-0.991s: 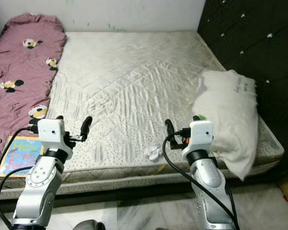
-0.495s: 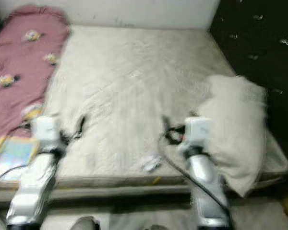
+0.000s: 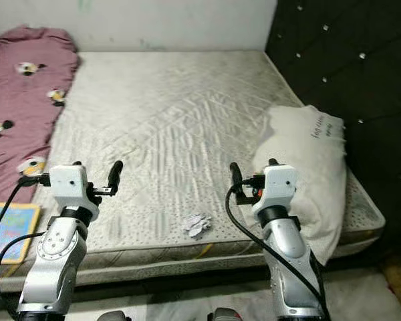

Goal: Clean up the room

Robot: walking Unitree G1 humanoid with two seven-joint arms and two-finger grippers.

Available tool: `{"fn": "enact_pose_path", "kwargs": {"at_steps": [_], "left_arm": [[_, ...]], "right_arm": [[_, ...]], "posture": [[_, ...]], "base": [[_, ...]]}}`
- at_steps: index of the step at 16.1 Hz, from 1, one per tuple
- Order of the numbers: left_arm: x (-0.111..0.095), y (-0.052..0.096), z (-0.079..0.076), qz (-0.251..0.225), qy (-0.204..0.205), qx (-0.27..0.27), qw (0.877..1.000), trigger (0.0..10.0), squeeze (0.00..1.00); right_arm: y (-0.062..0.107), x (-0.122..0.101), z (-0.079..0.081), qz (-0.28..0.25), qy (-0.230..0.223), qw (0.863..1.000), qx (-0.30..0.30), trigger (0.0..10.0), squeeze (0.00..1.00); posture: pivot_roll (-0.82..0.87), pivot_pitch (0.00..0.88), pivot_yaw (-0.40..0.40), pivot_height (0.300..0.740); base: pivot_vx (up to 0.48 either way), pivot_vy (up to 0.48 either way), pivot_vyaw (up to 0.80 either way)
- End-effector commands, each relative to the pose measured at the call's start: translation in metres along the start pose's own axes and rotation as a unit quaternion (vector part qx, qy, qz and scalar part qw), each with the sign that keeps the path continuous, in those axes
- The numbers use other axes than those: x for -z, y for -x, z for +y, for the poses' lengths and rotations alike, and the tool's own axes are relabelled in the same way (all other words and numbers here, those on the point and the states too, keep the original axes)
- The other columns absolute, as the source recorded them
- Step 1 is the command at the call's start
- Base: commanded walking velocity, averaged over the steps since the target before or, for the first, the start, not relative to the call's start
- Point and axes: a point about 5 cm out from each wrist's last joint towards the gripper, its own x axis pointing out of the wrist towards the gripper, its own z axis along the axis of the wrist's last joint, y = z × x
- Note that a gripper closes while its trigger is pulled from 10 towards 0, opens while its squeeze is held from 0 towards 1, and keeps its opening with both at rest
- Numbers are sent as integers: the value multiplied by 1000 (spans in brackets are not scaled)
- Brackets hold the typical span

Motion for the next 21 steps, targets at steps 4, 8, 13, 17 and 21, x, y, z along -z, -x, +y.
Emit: {"fn": "enact_pose_path", "kwargs": {"at_steps": [4,8,13,17,21], "left_arm": [[-3,0,2,-5,-6,-7,1000,10000,0],[-3,-1,2,-7,-9,-5,1000,10000,0],[-4,-2,1,-9,-8,-8,1000,10000,0],[-3,-2,2,-9,-11,-13,1000,10000,0],[-2,-1,1,-7,-10,-12,1000,10000,0]], "right_arm": [[-4,-4,-5,-9,-11,1000,19,10000,0],[-5,-3,-2,-9,-17,1000,8,10000,0],[-7,-3,2,-10,-21,1000,2,10000,0],[-7,-3,1,-10,-17,1000,-1,10000,0],[-9,-3,3,-9,-16,1000,-6,10000,0]], "posture": [[6,37,-44,740],[8,32,-45,736],[10,31,-49,687],[6,33,-52,673],[7,35,-53,673]], "base": [[0,0,0],[0,0,0],[0,0,0],[0,0,0],[0,0,0]]}}
